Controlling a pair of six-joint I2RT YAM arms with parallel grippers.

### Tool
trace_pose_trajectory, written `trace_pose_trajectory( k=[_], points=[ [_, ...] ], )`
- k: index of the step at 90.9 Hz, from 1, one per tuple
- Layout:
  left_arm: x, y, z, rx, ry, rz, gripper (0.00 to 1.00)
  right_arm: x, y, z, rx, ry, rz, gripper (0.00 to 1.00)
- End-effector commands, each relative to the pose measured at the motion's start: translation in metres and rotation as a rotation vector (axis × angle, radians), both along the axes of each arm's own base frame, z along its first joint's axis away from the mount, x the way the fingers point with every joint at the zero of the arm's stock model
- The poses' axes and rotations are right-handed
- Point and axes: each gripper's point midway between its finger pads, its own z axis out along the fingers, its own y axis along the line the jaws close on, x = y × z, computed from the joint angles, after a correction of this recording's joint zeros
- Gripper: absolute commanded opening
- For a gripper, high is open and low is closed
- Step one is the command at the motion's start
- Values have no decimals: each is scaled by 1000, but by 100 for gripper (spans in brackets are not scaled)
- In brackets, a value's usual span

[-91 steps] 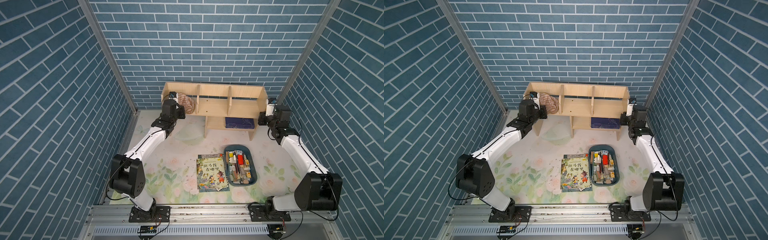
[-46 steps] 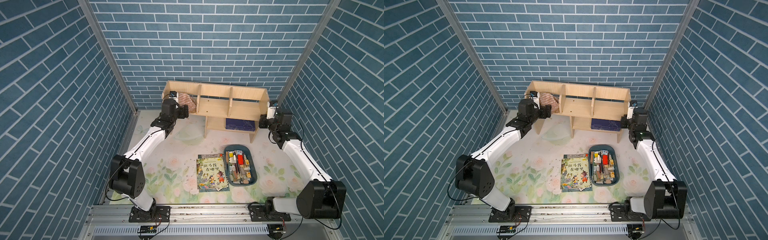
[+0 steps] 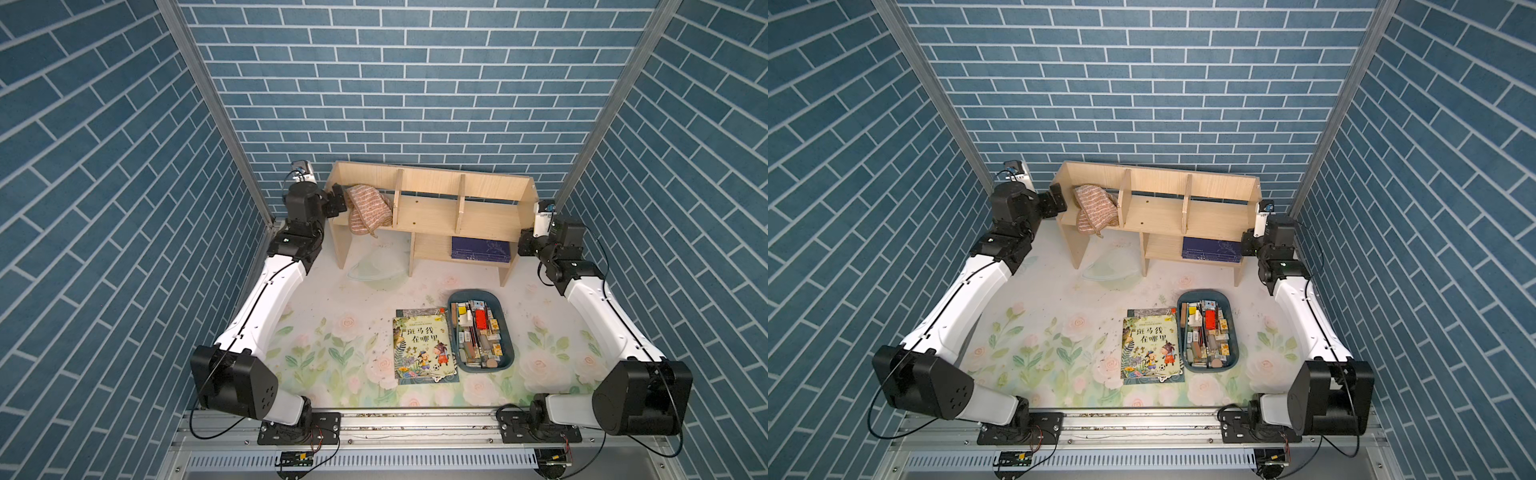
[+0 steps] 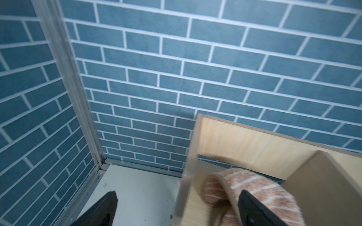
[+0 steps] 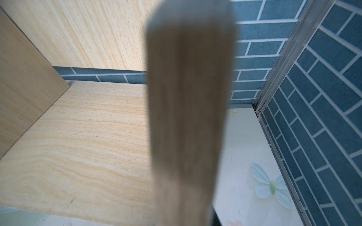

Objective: Wipe the bookshelf clean with a cloth
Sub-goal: Hold the shelf at the center of the board.

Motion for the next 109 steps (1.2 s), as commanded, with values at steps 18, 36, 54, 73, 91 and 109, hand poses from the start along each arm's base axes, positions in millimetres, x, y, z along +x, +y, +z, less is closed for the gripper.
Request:
trace_pose_trajectory(
  k=[18, 36, 54, 73, 91, 109],
  points=[
    [31, -12, -61, -37, 73, -128, 100, -1, 38, 20, 152, -13, 166, 0],
    [53, -27, -70, -33, 73, -198, 99, 3, 39, 11, 156, 7, 172, 0],
    [52, -28, -73, -11, 58, -209, 59, 8, 43, 9, 174, 15, 185, 0],
    [33, -26, -67, 6, 39, -190, 1, 5, 46, 18, 185, 2, 196, 0],
    [7, -16, -54, 19, 32, -141, 0, -9, 53, 36, 206, -29, 225, 0],
    [-15, -12, -37, 14, 30, -131, 0, -24, 60, 52, 222, -46, 246, 0]
  ],
)
